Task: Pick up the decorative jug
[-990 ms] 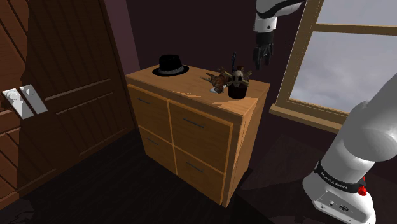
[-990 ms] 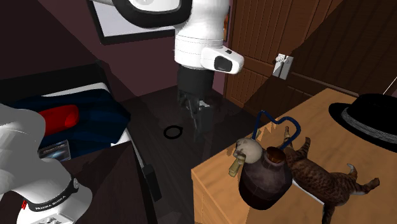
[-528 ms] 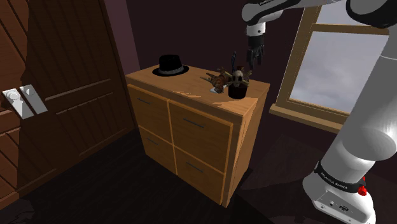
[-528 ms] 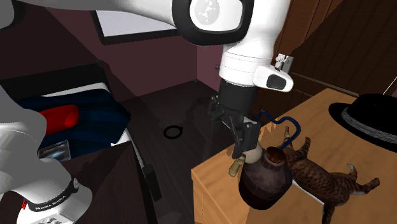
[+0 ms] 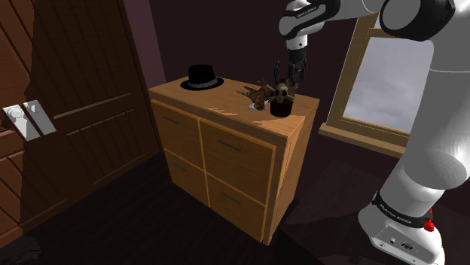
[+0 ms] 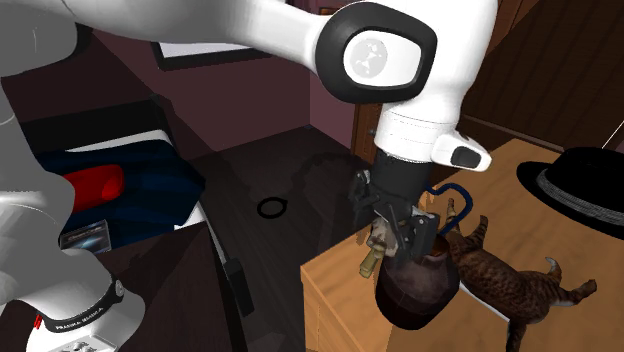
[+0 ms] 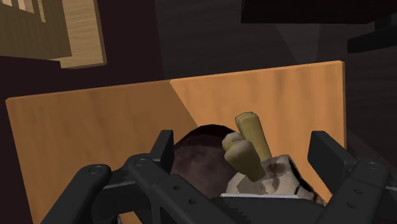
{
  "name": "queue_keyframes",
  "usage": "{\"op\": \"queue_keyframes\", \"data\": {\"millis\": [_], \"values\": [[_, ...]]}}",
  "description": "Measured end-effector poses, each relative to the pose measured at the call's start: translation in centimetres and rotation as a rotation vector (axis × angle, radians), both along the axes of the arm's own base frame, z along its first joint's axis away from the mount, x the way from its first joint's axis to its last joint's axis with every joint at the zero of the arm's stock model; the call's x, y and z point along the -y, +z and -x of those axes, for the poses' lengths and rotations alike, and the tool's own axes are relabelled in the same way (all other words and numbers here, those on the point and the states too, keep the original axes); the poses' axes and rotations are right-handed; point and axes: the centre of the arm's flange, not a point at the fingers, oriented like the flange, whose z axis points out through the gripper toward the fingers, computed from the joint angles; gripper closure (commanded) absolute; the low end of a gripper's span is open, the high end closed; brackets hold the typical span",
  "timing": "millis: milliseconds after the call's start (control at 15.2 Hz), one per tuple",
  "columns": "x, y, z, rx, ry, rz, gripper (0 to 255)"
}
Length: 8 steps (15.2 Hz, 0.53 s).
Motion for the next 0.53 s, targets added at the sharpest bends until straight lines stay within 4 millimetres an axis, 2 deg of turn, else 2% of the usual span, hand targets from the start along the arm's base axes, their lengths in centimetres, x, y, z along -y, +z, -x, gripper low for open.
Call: {"op": "queue_keyframes", "data": {"millis": [198,264,528], "values": [[0.0,-1.6,-0.1,0.000,0.000,0.000,0],[0.0,-1.8,0.0,0.000,0.000,0.000,255],[0.0,-2.0,0.0,0.001,0.000,0.000,255]]}}
